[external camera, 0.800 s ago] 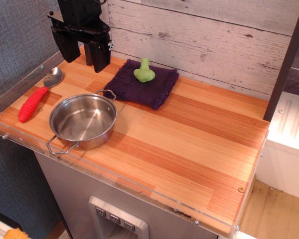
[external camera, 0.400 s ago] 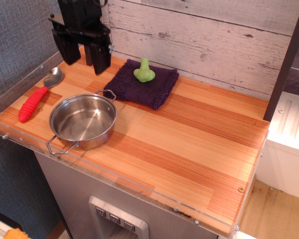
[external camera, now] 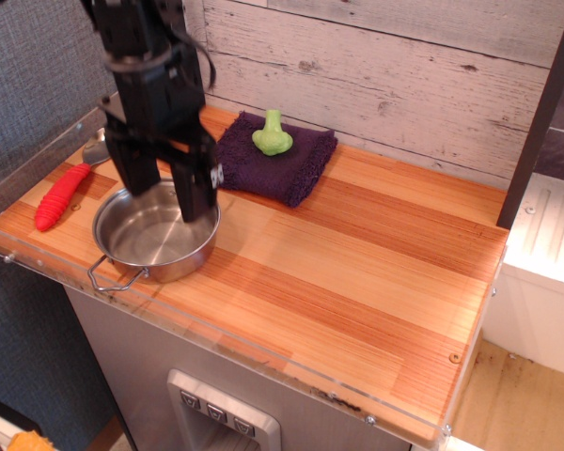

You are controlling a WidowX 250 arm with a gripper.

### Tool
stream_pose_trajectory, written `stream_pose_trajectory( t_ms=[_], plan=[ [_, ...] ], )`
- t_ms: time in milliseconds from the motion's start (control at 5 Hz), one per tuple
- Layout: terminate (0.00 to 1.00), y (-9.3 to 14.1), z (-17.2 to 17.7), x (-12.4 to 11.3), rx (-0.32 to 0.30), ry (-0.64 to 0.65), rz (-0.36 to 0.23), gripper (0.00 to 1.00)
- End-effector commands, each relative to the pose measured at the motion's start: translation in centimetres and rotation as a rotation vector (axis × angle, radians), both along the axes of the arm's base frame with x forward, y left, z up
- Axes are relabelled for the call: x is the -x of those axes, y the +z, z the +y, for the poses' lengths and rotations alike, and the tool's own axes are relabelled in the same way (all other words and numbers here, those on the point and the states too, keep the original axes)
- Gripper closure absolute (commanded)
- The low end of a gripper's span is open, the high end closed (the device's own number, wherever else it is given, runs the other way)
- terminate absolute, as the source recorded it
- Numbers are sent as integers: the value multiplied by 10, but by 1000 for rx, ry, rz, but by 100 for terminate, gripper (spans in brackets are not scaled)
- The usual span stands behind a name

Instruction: Take the pot and move it to the right.

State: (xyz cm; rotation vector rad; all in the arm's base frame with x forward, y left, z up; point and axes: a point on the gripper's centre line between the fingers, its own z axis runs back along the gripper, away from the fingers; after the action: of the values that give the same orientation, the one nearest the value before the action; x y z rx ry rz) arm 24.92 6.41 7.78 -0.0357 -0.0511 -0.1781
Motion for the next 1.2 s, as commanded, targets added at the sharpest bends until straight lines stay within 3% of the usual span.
stream_pose_trajectory(
  t_ms=[0,200,600,1000],
  plan=[
    [0,-20,-19,17,-32,-46,18,0],
    [0,-30,-18,5,-71,-35,25,0],
    [0,-27,-14,-15,-105,-23,-1,0],
    [0,-52,-11,-18,-112,9,42,0]
  ],
)
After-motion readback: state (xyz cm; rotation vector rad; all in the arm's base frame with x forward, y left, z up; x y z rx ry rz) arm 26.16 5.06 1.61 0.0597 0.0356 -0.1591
